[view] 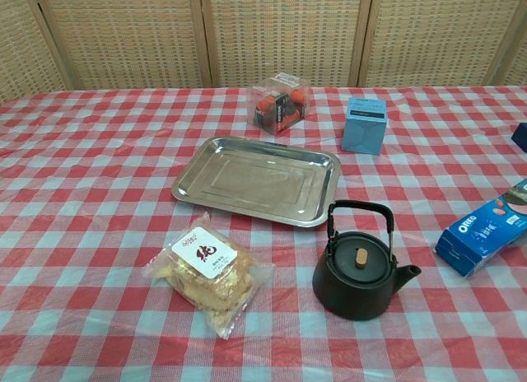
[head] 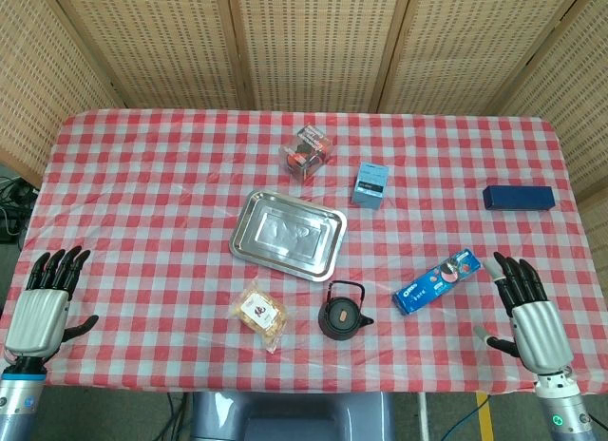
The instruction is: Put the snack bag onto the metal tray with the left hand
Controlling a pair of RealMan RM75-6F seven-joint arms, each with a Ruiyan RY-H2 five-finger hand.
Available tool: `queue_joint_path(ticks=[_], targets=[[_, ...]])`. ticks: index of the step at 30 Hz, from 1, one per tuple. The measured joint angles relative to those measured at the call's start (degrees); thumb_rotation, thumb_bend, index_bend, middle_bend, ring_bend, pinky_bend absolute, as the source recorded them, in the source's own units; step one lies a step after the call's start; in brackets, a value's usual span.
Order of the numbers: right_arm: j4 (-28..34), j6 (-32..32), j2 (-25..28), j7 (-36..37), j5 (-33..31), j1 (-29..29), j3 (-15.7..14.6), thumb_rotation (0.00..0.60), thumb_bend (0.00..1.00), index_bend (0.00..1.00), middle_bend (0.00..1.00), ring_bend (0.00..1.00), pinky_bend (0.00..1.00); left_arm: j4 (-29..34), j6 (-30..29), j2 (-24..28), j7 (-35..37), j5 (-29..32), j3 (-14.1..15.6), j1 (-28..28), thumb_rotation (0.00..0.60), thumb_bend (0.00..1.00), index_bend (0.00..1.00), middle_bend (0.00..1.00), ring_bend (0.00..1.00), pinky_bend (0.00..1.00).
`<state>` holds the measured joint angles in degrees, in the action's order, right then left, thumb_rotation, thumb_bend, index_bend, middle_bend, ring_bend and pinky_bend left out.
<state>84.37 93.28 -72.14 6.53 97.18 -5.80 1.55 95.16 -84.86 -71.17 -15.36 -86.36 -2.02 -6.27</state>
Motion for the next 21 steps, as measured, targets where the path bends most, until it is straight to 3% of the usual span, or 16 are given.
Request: queue_joint_path(ticks=[21], targets=[[0.2,0.0,0.0,-0.1,-0.6,0.3,0.1,0.600,0.07,0.00,0.00,0.00,0.00,0.3,0.5,0.5,0.7,-0.9,0.4,-0.4,0.600,0.13,0.00,0.00,0.00,0.00]])
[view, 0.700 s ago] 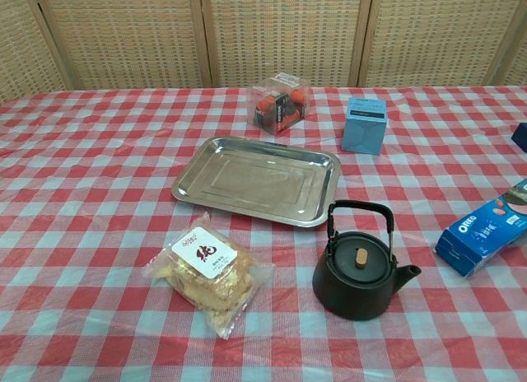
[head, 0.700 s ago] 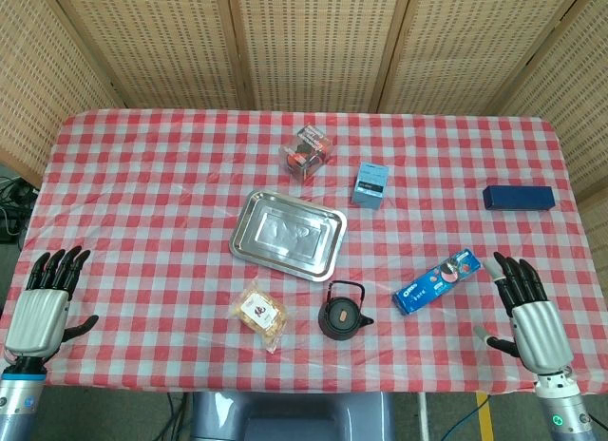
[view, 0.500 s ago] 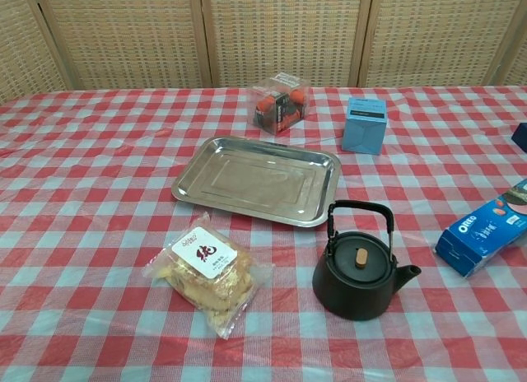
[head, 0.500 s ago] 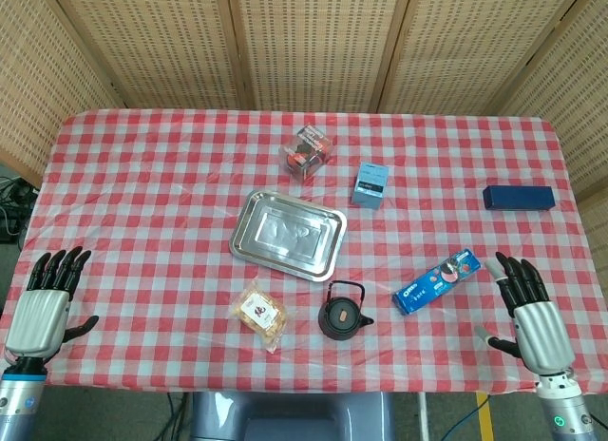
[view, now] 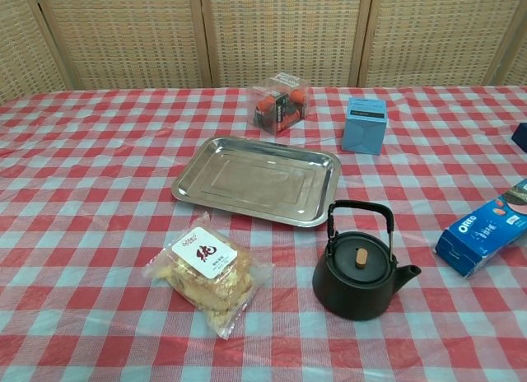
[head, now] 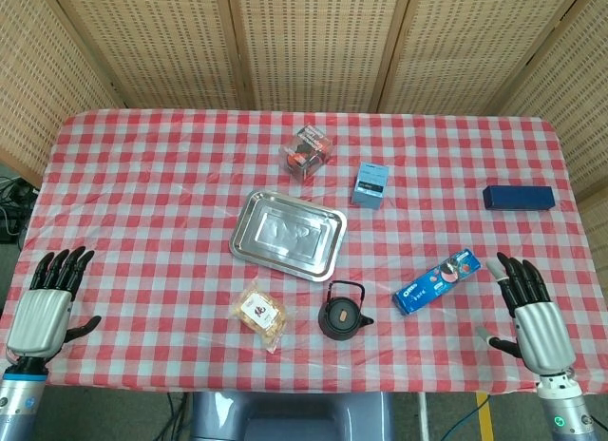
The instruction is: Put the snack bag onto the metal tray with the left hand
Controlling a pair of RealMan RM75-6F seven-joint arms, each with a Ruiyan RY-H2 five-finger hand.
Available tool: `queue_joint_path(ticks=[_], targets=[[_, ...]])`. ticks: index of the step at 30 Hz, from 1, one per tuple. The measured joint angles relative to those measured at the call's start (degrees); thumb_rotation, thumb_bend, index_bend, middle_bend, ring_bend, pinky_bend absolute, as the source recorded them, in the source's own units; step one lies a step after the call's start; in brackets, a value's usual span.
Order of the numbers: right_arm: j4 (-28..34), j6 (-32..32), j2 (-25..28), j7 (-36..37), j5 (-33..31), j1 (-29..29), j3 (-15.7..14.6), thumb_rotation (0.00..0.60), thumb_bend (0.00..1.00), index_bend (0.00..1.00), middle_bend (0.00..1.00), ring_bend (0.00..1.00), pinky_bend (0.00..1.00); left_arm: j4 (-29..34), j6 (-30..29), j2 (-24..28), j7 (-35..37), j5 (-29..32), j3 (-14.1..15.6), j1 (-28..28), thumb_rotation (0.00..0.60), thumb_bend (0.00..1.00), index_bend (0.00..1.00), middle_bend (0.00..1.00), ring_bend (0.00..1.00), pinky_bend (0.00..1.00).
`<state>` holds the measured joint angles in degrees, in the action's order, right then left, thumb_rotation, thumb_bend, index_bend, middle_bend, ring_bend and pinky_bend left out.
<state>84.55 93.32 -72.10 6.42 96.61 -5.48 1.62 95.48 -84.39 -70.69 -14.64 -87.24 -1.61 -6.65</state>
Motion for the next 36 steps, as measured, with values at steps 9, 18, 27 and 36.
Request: queue_joint_path(ticks=[9,18,27,36], targets=[[-0.1,-0.3,-0.2,-0.5,0.0,0.0,-0.1,0.600,0.07,0.02,0.00,0.00,0.00,-0.2,0.7,0.6,1.0,-1.4,0.4,-0.7,0.600,0.13,0.00,0.00,0.00,0.00],[0.4,-0.2,0.1,-0.2,0.0,0.1,-0.1,0.600,0.07,0.02,0.00,0.00,0.00,1.2,6.2,2.5,-0.5,-5.0,-0.3,-6.2,0.600,0.09,0.00,0.00,0.00,0.00],[0.6,0.0,0.8,1.3,-0.8,0.2,0.4,0.600,0.07,0.02,0.00,0.00,0.00,6.0,17.4,2.5,-4.5,-6.9,-2.3,-15.0,0.600,0.00,0.00,0.00,0.00,0.00],[0.8,0.0,2.0,3.8,-2.1,0.4,1.0,0.600,0.07,0.03,0.00,0.00,0.00,8.7,31.6,-1.8,-13.1,-1.1,-4.6,-24.1,0.600,0.00,0.00,0.00,0.00,0.00]])
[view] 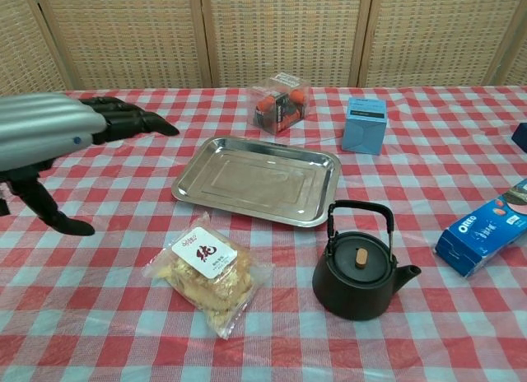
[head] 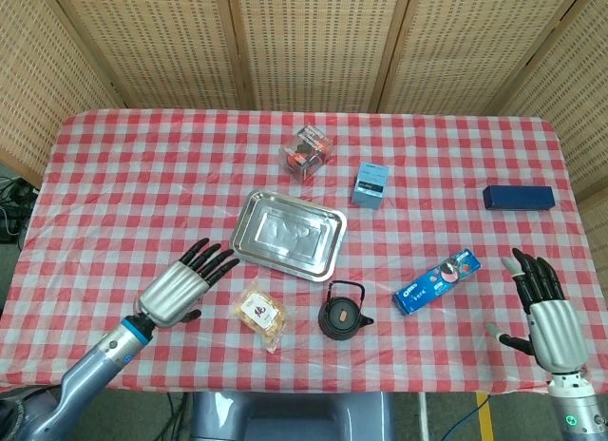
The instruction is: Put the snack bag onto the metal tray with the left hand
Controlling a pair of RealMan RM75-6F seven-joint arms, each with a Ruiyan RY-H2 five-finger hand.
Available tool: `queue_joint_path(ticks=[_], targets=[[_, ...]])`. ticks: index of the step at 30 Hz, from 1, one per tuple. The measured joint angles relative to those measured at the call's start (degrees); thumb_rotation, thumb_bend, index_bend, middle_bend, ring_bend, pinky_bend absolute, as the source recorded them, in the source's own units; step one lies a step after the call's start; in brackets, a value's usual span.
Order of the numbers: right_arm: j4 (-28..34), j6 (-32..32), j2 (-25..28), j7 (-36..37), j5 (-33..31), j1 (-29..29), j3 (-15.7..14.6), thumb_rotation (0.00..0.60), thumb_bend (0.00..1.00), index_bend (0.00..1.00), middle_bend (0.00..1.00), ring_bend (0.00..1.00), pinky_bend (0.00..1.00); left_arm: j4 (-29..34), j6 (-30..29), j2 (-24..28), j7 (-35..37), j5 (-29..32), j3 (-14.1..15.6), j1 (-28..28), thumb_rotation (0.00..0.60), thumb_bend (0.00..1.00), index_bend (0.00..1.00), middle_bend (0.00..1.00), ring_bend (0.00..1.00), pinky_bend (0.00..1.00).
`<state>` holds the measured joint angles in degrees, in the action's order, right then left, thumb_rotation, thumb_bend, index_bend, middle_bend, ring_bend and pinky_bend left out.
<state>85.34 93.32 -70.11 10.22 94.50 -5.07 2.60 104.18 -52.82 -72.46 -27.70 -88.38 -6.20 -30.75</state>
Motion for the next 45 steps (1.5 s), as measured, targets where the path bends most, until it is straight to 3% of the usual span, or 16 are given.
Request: queue_joint_path(ticks=[9,15,34,40,42,45], targets=[[0.2,-0.5,0.9,1.7,-1.1,0.1,0.4,0.600,0.07,0.04,0.00,0.00,0.00,-0.4,9.5,-4.5,-4.6,7.9,-1.0,-6.9,0.600,0.00,0.00,0.00,0.00,0.00],[0.1,-0.4,1.3,3.1,-1.8,0.2,0.8,0.600,0.07,0.04,0.00,0.00,0.00,-0.9,12.3,-6.7,-7.5,14.2,-1.0,-9.9,0.600,0.00,0.00,0.00,0.00,0.00],[0.2,-0.1,2.0,5.1,-2.0,0.5,1.2,0.600,0.07,0.05,0.00,0.00,0.00,-3.5,10.7,-13.3,-18.6,31.3,3.4,-17.3,0.600,0.01,0.01,0.00,0.00,0.00],[0.1,0.0,2.1,5.5,-2.0,0.5,1.2,0.600,0.07,0.05,0.00,0.00,0.00,-4.0,9.0,-14.7,-19.4,32.8,5.0,-18.3,0.600,0.17,0.08,0.00,0.00,0.06],[0.1,0.0,2.1,5.5,-2.0,0.5,1.3,0.600,0.07,0.05,0.00,0.00,0.00,-4.4,8.7,-15.0,-19.6,32.8,5.5,-18.4,0.600,0.33,0.16,0.02,0.01,0.13],[0.1,0.1,2.1,5.6,-2.0,0.6,1.3,0.600,0.07,0.06,0.00,0.00,0.00,-5.3,7.8,-15.8,-19.5,32.7,6.1,-18.5,0.600,0.52,0.31,0.13,0.10,0.25]])
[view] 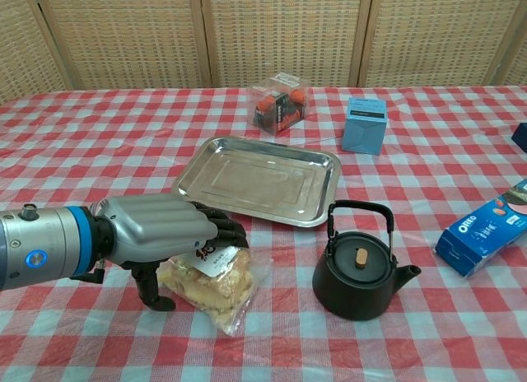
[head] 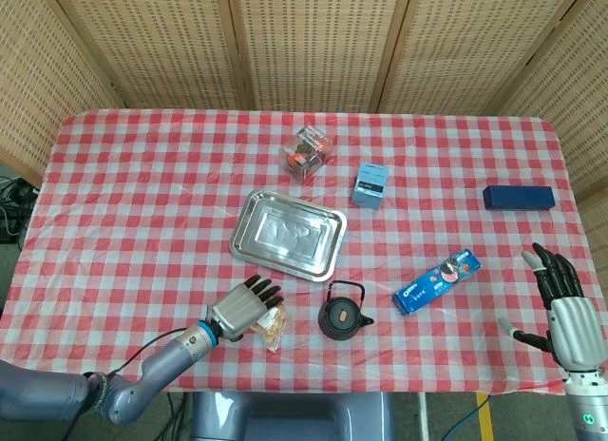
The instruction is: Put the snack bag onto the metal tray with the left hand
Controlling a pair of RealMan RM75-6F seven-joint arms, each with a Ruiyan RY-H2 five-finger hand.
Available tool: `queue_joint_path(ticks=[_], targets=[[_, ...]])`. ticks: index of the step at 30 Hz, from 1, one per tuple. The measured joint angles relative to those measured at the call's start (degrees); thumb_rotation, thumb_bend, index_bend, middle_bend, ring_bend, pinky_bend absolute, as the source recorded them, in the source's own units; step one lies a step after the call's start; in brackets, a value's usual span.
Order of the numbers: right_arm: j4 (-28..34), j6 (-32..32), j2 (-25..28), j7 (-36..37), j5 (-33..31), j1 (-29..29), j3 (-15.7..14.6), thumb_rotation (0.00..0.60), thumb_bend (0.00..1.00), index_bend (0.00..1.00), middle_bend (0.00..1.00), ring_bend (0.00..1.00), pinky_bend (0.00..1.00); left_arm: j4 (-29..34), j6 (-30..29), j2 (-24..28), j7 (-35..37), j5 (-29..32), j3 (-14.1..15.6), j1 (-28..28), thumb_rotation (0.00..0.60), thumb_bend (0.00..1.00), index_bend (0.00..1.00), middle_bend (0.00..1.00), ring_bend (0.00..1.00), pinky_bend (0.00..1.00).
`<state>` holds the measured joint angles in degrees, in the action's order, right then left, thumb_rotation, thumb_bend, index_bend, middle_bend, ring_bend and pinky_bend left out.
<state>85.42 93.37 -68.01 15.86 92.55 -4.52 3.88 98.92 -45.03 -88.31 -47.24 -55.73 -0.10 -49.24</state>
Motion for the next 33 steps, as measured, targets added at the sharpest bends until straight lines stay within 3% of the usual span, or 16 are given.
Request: queue_joint_path(ticks=[3,11,19,25,33], targets=[[0.0,0.0,0.0,0.1,0.0,0.0,0.0,0.600,0.07,0.06,0.00,0.00,0.00,-0.8,-1.5,-0.8,0.6,-1.3,0.2,0.3,0.600,0.57,0.39,0.20,0.15,0.30],[0.0,0.0,0.0,0.2,0.1,0.0,0.0,0.600,0.07,0.06,0.00,0.00,0.00,-2.0,-5.7,-1.4,5.3,-7.5,0.2,2.0,0.600,0.58,0.41,0.21,0.15,0.30],[0.0,-0.2,0.1,0.2,0.2,0.0,0.0,0.600,0.07,0.06,0.00,0.00,0.00,0.2,-8.4,3.7,9.6,-10.5,-2.0,2.6,0.600,0.57,0.41,0.21,0.15,0.30],[0.2,-0.4,0.1,0.1,0.4,0.0,-0.2,0.600,0.07,0.06,0.00,0.00,0.00,1.2,-9.1,6.4,9.8,-8.8,-5.4,1.4,0.600,0.57,0.41,0.21,0.15,0.29],[0.0,-1.5,0.1,1.1,0.0,-0.4,-0.3,0.600,0.07,0.06,0.00,0.00,0.00,-3.2,-6.9,5.1,6.6,-2.9,-10.1,-4.0,0.600,0.55,0.41,0.19,0.15,0.29]])
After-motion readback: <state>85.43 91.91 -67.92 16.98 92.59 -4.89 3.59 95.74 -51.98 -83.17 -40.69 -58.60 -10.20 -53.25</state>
